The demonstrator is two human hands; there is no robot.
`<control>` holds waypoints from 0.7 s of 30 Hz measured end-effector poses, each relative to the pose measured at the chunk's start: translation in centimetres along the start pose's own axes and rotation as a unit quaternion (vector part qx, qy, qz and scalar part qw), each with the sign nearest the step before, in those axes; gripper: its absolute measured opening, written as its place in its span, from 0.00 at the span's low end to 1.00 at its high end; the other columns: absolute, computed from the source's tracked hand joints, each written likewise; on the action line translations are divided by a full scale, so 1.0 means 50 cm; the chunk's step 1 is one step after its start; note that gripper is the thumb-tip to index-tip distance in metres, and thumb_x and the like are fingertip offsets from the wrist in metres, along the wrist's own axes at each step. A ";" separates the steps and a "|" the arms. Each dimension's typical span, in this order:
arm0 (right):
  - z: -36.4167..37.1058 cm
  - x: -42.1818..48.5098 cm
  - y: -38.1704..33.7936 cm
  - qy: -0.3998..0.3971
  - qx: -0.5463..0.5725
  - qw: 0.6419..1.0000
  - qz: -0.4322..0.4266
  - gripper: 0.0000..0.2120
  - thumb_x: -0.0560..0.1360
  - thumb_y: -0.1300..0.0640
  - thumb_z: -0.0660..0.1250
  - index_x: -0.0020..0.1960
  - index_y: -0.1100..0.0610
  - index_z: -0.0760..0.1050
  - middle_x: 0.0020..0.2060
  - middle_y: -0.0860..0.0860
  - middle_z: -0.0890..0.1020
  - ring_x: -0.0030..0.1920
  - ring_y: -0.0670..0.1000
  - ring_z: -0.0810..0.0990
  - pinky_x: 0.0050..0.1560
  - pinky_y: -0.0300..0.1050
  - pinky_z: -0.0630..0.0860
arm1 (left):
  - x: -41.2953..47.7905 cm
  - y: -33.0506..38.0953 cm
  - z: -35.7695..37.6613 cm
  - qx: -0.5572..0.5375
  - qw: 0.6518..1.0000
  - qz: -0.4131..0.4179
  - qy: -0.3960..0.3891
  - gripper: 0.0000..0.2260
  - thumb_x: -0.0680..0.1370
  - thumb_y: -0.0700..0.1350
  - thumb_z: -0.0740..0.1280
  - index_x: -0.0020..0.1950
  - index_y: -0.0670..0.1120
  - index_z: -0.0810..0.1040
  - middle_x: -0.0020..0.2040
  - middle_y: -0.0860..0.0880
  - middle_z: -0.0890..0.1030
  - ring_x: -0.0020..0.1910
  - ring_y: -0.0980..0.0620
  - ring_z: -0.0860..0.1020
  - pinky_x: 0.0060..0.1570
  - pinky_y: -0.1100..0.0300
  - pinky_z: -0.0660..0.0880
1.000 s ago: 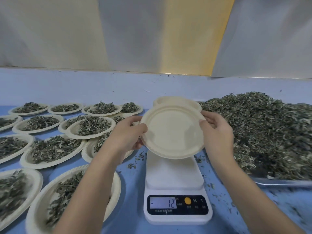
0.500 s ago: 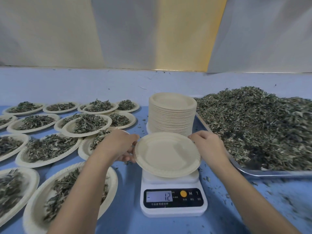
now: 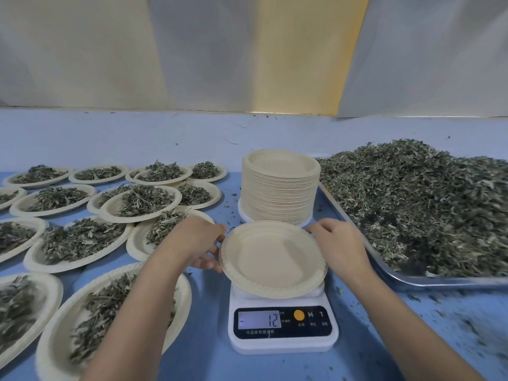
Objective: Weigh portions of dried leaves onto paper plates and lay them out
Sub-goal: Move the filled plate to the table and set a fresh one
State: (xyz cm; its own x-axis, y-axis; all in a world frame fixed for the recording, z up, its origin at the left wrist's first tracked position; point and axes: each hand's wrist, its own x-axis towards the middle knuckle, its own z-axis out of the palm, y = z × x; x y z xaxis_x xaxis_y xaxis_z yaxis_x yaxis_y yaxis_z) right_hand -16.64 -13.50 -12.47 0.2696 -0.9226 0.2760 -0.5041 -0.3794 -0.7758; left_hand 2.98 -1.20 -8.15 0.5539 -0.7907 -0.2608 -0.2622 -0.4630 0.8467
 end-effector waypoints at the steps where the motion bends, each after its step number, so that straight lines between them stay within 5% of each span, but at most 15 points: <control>1: 0.001 0.000 0.000 0.003 0.003 1.000 -0.001 0.21 0.76 0.55 0.63 0.25 0.49 0.69 0.22 0.46 0.71 0.24 0.44 0.66 0.27 0.39 0.58 | 0.000 0.000 0.001 0.000 1.000 -0.001 0.001 0.14 0.81 0.46 0.60 0.48 0.36 0.78 0.38 0.38 0.82 0.23 0.47 0.77 0.23 0.66 0.70; 6: 0.002 -0.004 0.002 0.004 0.010 1.000 0.003 0.26 0.75 0.57 0.63 0.19 0.43 0.69 0.17 0.40 0.69 0.22 0.45 0.62 0.27 0.41 0.55 | 0.003 -0.003 -0.001 0.002 1.000 -0.012 0.002 0.14 0.80 0.46 0.61 0.50 0.35 0.78 0.39 0.37 0.83 0.25 0.45 0.79 0.21 0.66 0.71; 9: 0.001 -0.002 0.006 0.012 0.008 1.000 0.014 0.24 0.75 0.56 0.63 0.21 0.48 0.68 0.18 0.43 0.70 0.25 0.46 0.64 0.28 0.43 0.59 | 0.012 -0.008 -0.002 0.043 0.998 0.012 0.039 0.15 0.79 0.46 0.62 0.48 0.34 0.79 0.40 0.40 0.83 0.30 0.45 0.79 0.28 0.59 0.76; 11: -0.003 -0.002 0.004 0.015 0.001 1.000 0.007 0.19 0.77 0.54 0.63 0.27 0.48 0.69 0.24 0.46 0.74 0.28 0.49 0.72 0.29 0.45 0.65 | 0.017 -0.006 0.002 0.106 0.986 0.082 0.099 0.13 0.79 0.46 0.61 0.43 0.37 0.78 0.38 0.41 0.80 0.32 0.47 0.74 0.36 0.55 0.75; 13: -0.012 0.001 0.000 0.026 0.000 1.000 0.000 0.13 0.77 0.54 0.62 0.35 0.54 0.75 0.32 0.49 0.80 0.34 0.52 0.78 0.35 0.47 0.71 | 0.012 0.004 0.015 0.123 0.968 0.154 0.157 0.14 0.79 0.46 0.60 0.42 0.36 0.77 0.38 0.41 0.78 0.33 0.48 0.70 0.33 0.57 0.67; 15: -0.023 0.009 0.002 0.057 -0.004 0.998 -0.007 0.10 0.77 0.55 0.62 0.39 0.55 0.77 0.34 0.49 0.81 0.35 0.51 0.77 0.35 0.46 0.70 | 0.000 0.021 0.036 0.100 0.955 0.211 0.184 0.13 0.78 0.45 0.61 0.44 0.38 0.80 0.39 0.44 0.81 0.35 0.48 0.74 0.35 0.57 0.68; 18: -0.048 0.028 0.015 0.099 -0.015 0.995 -0.010 0.07 0.76 0.58 0.62 0.47 0.53 0.79 0.37 0.47 0.80 0.38 0.49 0.75 0.37 0.43 0.67 | -0.017 0.057 0.081 0.042 0.952 0.268 0.144 0.11 0.77 0.44 0.62 0.43 0.42 0.82 0.41 0.46 0.83 0.44 0.47 0.80 0.49 0.52 0.74; 21: -0.086 0.056 0.051 0.135 -0.102 0.985 -0.029 0.11 0.75 0.61 0.64 0.55 0.56 0.79 0.49 0.53 0.81 0.50 0.53 0.77 0.47 0.46 0.73 | -0.026 0.091 0.133 0.014 0.949 0.299 0.101 0.10 0.77 0.43 0.62 0.43 0.41 0.81 0.40 0.46 0.83 0.45 0.48 0.80 0.50 0.51 0.74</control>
State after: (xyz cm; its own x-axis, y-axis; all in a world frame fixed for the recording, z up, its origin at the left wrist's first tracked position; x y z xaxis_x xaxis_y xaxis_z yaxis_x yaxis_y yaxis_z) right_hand -20.68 -17.37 -11.25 0.0880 -0.8736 0.4786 -0.6565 -0.4122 -0.6317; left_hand -4.20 -4.94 -7.05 0.4389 -0.8232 0.3601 -0.5965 0.0328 0.8019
